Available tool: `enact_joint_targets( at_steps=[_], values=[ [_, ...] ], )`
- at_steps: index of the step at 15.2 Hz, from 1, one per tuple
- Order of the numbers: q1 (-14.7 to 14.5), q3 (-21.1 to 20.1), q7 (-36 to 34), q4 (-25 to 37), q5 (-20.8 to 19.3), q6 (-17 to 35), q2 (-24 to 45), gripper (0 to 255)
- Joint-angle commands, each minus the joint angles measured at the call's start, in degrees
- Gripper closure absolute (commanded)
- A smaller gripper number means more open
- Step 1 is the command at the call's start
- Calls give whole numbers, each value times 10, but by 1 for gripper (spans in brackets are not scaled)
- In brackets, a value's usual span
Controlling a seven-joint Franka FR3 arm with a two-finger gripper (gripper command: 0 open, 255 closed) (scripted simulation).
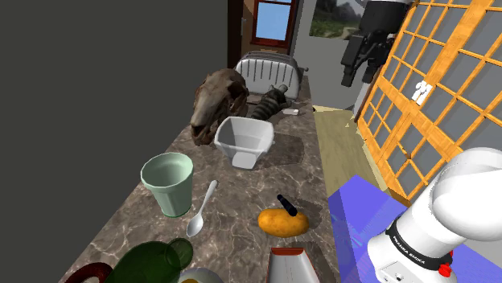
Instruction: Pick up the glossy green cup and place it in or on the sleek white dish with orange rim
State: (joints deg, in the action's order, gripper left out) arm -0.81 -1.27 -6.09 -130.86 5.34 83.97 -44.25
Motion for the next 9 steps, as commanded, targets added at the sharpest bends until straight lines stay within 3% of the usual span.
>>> enact_joint_targets(
  at_steps=[1, 9],
  values=[
    [0, 0, 0, 0, 0, 0, 0, 0],
    [-22, -72, -81, -62, 77, 133, 41, 0]
  ],
)
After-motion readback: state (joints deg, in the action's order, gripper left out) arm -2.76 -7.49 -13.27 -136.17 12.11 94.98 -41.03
